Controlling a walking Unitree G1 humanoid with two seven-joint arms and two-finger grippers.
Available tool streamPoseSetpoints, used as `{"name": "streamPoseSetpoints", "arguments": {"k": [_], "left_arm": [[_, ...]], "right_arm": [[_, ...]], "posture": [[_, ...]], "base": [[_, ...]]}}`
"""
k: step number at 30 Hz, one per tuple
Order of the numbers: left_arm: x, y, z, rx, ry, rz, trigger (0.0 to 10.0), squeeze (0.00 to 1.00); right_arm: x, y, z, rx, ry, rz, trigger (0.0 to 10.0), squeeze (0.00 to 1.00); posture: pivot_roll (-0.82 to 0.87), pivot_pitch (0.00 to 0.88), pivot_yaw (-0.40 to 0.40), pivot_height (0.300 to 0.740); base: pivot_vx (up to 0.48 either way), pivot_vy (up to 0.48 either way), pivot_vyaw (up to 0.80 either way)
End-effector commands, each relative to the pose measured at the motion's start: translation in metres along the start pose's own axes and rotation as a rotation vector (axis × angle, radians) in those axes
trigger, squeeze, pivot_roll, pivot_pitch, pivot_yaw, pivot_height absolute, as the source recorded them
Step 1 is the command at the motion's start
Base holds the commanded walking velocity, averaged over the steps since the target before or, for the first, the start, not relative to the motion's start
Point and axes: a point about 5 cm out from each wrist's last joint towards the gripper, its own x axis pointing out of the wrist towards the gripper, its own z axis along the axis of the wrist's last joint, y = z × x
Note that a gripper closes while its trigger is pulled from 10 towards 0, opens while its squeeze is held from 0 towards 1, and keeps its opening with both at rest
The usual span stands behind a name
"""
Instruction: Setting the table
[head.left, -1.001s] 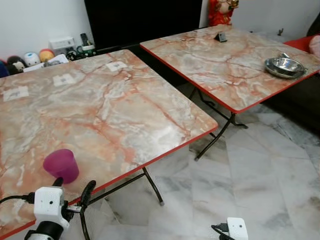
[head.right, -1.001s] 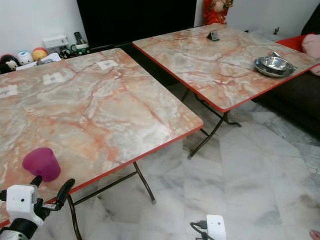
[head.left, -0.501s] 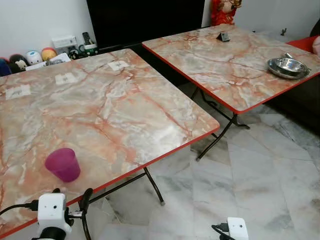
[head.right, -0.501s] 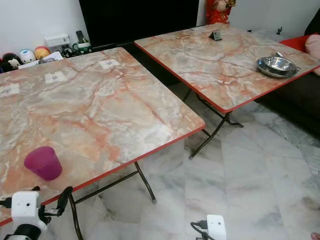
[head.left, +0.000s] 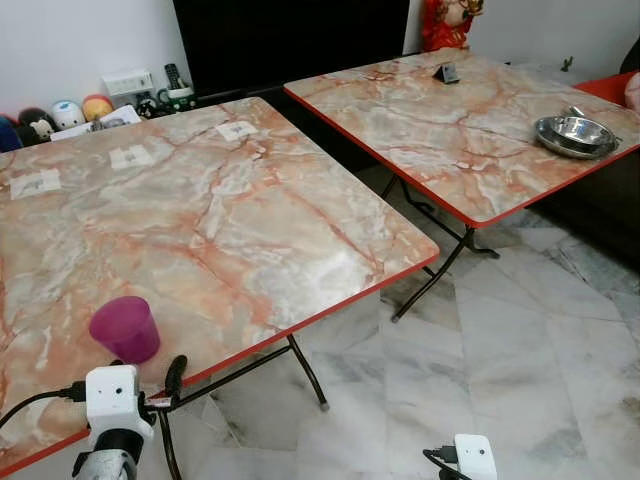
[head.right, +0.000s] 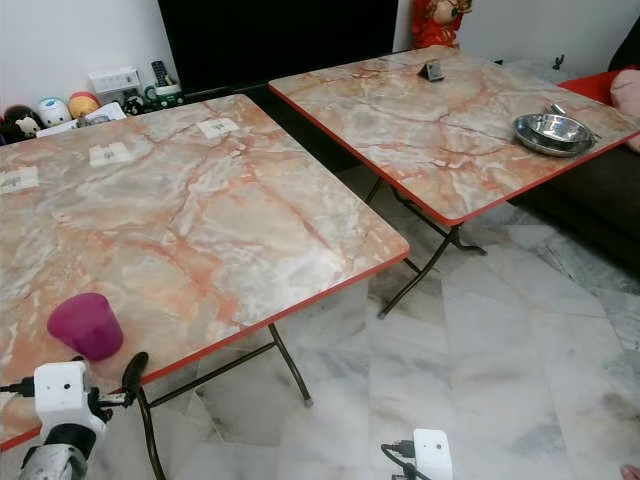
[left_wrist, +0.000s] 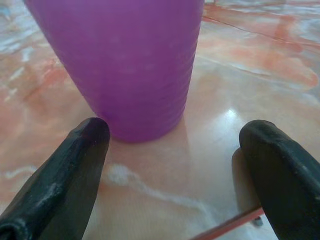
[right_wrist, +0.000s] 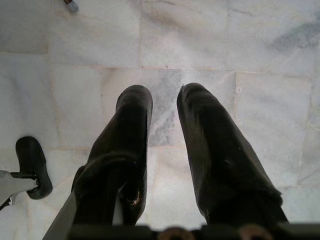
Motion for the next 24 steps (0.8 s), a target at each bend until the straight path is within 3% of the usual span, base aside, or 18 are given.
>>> {"name": "streamPoseSetpoints", "arguments": {"k": [1, 8, 24], "left_arm": [[0.0, 0.002, -0.003, -0.004, 0.007, 0.024, 10.0, 0.0], [0.007, 0.001, -0.003, -0.057, 0.005, 0.057, 10.0, 0.0], [0.021, 0.002, 0.001, -0.083, -0.028, 0.151, 10.0, 0.0]], "right_arm": [[-0.001, 0.0, -0.004, 0.0, 0.013, -0.001, 10.0, 0.0], [-0.001, -0.001, -0.004, -0.001, 0.014, -0.003, 10.0, 0.0], [-0.001, -0.001, -0.004, -0.005, 0.015, -0.002, 10.0, 0.0]], "posture": [[0.05, 0.071, -0.023, 0.74], [0.05, 0.072, -0.025, 0.74], [0.04, 0.072, -0.027, 0.74]], "base": [[0.0, 0.0, 0.0], [0.0, 0.0, 0.0], [0.0, 0.0, 0.0]]}}
